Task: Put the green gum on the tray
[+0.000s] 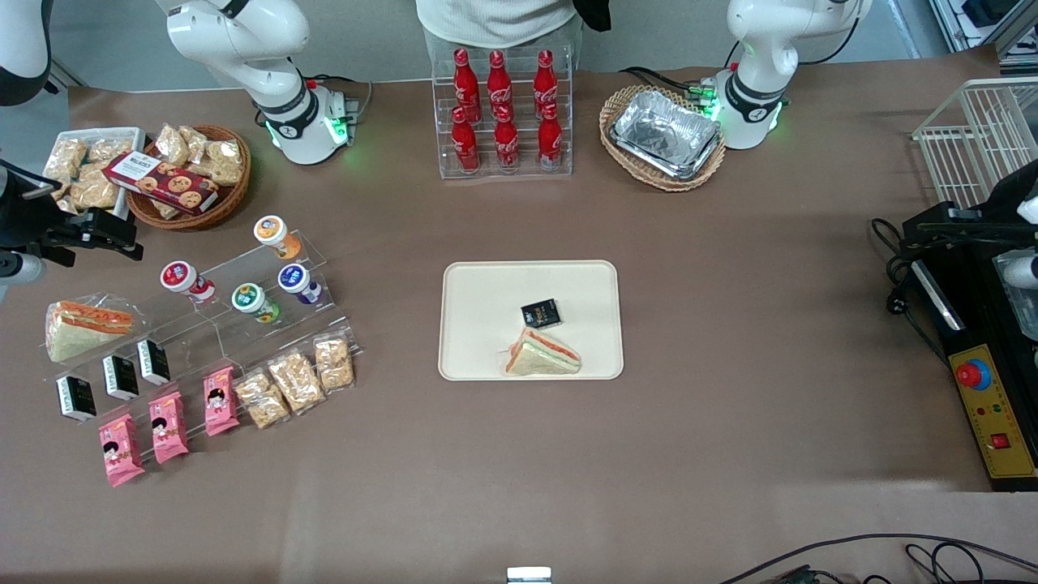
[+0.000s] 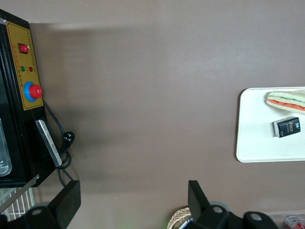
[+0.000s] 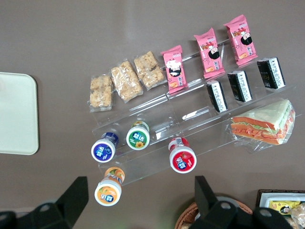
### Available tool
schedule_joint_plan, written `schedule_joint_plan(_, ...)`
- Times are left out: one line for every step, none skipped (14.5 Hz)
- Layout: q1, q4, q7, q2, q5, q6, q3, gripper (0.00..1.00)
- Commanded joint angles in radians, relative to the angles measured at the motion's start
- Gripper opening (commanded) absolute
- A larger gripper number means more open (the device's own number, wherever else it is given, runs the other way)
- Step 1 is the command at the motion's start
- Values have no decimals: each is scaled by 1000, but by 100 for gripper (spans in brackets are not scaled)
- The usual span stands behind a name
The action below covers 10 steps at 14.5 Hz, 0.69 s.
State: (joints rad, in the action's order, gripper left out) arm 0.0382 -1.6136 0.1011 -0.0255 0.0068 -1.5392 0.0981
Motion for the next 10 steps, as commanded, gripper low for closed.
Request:
schedule_joint_plan(-4,1,-11,-7,12,23,0,100)
schedule_joint_plan(-6,3,0,-7,13,25,0,100)
schedule_joint_plan(-6,3,3,-5,12,25,0,100)
schedule_joint_plan(-6,3,3,-5,9,25,0,100)
schedule_joint_plan(-4,3,3,-5,2,25,0,100)
schedule_joint_plan(-7,0,3,-4,4,28,2,100)
schedule_joint_plan(-9,-2,3,-2,5,28,2,100)
schedule_joint_plan(-9,-5,3,-2,4,30,2,100)
schedule_joint_plan(-9,-6,3,-2,4,36,3,100)
schedule_joint_plan(-8,-6,3,-4,4,42,3,100)
